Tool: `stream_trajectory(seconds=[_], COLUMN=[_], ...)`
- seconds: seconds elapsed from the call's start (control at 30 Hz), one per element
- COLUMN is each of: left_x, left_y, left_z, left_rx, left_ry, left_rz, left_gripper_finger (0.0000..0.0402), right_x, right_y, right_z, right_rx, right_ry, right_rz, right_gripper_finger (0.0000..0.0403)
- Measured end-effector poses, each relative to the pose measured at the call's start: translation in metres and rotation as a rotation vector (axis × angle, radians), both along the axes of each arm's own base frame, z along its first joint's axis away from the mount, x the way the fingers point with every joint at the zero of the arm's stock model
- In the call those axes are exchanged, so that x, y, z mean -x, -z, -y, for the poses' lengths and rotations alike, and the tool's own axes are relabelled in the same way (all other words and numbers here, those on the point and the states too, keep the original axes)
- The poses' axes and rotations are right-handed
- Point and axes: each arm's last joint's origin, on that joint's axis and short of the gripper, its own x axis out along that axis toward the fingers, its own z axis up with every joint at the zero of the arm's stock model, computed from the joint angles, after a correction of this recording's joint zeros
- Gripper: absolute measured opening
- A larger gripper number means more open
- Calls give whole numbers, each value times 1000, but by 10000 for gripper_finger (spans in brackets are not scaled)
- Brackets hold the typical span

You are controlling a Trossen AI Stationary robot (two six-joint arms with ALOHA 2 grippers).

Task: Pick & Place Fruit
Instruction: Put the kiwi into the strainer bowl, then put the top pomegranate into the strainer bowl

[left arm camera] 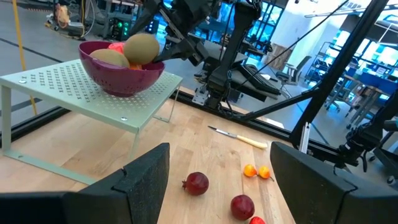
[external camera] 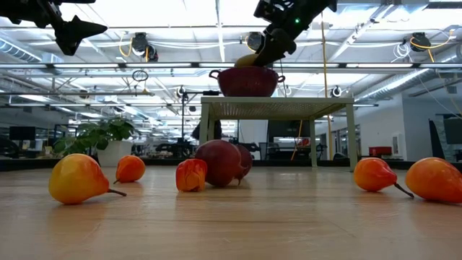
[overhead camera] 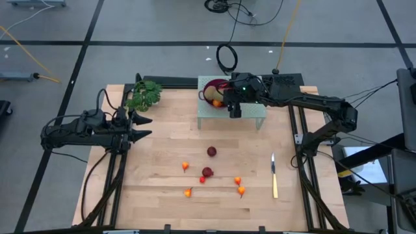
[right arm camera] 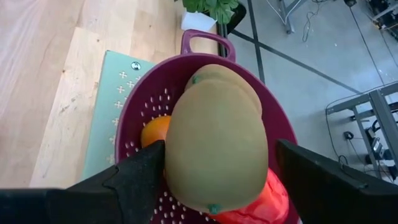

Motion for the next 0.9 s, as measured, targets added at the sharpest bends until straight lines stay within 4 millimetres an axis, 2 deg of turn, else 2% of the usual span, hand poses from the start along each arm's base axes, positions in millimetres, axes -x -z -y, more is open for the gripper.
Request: stream_trajectory(seconds=[0.23, 0.53, 0.9], left_x=[0, 0, 0], left_y=[0, 0, 0], left_z=[0, 0, 0], left_rx=[0, 1, 2], left_ry=[0, 0, 0], left_rz=[0, 0, 1], left_gripper_finger=[273, 273, 273], right_x=[-1, 1, 17], right_y=[-2, -6, -31], right_z=[-8, -20, -33], right_rx=[-9, 65, 54], right_ry=[-2, 20, 27], right_rz=[9, -13, 89], right_gripper_finger=[300, 300, 300])
